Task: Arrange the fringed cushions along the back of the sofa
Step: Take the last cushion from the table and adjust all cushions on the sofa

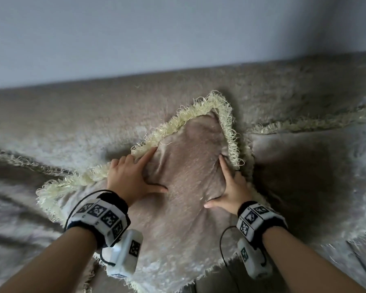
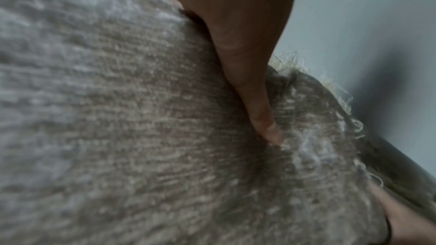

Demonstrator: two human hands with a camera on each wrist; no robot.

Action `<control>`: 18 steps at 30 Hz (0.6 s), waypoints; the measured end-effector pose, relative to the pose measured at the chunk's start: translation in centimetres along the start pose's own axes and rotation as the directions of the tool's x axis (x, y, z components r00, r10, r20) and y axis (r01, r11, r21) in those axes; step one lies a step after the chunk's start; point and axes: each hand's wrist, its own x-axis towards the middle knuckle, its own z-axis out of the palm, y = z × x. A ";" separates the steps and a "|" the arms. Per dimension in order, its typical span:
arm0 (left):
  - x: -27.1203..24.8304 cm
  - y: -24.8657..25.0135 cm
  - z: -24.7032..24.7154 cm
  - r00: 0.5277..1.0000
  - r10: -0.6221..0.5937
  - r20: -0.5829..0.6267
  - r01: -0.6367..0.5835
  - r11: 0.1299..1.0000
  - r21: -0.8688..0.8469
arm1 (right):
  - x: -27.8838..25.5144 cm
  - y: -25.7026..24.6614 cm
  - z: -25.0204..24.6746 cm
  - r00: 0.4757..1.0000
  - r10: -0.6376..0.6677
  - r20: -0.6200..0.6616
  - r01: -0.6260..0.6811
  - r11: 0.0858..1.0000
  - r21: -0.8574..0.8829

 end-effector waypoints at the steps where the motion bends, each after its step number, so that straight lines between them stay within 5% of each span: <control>1: -0.5 -0.9 -0.6 0.999 -0.044 -0.002 0.044 0.999 -0.012 | 0.5 -1.3 -0.4 1.000 -0.015 -0.001 0.015 0.999 -0.032; 7: -3.1 -5.2 -2.2 0.949 -0.314 -0.030 0.310 0.947 -0.089 | 3.7 -7.9 -2.0 0.987 -0.153 -0.044 0.129 0.932 -0.339; 12: -5.3 -6.9 1.2 0.938 -0.310 0.153 0.312 0.950 0.011 | 3.7 -8.3 1.1 0.985 -0.112 -0.134 0.041 0.896 -0.443; 18: -5.2 -6.1 4.1 0.921 -0.323 0.216 0.321 0.946 0.044 | 3.3 -5.6 3.8 0.985 -0.104 -0.136 0.036 0.902 -0.430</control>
